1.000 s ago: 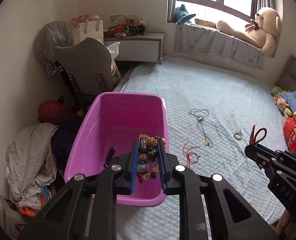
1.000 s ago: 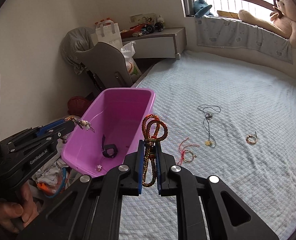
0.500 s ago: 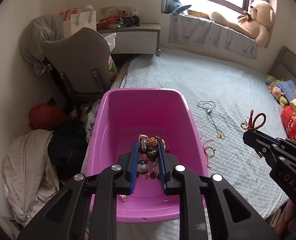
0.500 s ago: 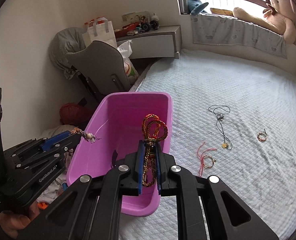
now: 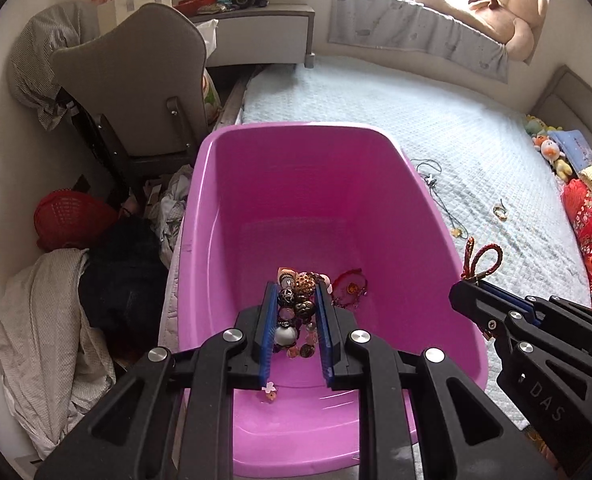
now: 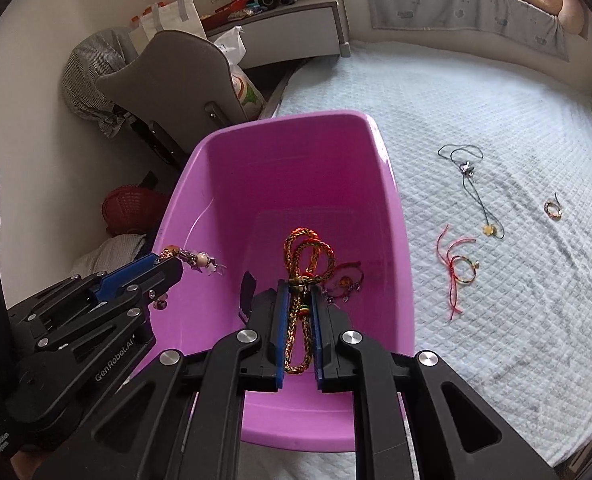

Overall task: Organize jewelry
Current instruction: 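Open both tools to drop the bracelets into the tub, then move both open tools back from the tub over the bed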

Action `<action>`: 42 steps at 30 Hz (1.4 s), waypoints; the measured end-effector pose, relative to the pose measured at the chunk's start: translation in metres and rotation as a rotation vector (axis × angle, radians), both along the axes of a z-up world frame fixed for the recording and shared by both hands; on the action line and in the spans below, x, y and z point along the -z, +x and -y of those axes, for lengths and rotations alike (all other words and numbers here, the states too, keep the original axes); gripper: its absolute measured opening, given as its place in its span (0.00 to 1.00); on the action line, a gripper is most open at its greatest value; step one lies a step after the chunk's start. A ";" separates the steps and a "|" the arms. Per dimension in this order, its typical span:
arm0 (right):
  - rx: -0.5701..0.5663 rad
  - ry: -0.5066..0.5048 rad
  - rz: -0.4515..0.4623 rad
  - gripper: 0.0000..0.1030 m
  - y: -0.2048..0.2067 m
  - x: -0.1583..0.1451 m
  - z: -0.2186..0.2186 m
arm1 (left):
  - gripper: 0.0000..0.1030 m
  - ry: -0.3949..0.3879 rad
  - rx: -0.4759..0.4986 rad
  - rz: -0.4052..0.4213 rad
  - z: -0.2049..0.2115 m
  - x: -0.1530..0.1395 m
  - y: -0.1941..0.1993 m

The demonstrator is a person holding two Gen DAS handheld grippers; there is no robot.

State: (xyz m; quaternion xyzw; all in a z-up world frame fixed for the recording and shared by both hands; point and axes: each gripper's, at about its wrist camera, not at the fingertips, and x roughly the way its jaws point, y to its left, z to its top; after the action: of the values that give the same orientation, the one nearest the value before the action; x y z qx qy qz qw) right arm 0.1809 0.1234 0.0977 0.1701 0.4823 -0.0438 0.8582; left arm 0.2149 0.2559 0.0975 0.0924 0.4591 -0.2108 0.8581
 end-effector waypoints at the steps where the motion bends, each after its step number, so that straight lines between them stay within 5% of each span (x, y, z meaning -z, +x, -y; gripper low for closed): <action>1: -0.001 0.001 -0.016 0.10 0.003 0.006 -0.001 | 0.18 0.005 -0.004 -0.012 0.000 0.004 0.003; 15: 0.026 0.079 -0.179 0.14 0.023 0.053 0.007 | 0.21 0.063 -0.025 -0.087 -0.004 0.033 0.021; 18: 0.030 0.053 -0.183 0.30 0.023 0.050 0.006 | 0.54 0.095 -0.027 -0.058 -0.002 0.030 0.021; 20: 0.023 0.028 -0.180 0.40 0.021 0.047 0.004 | 0.65 0.093 -0.038 -0.040 -0.005 0.027 0.020; 23: 0.036 0.036 -0.166 0.53 0.018 0.042 0.006 | 0.68 0.078 -0.049 -0.044 -0.009 0.024 0.021; 42: 0.059 0.041 -0.165 0.53 -0.008 0.012 0.004 | 0.72 0.092 -0.025 -0.024 -0.020 -0.003 0.012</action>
State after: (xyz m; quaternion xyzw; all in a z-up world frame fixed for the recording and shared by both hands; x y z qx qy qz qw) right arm 0.1728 0.1193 0.0852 0.1979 0.5469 -0.0731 0.8102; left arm 0.2265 0.2763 0.1000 0.1233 0.4794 -0.1798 0.8501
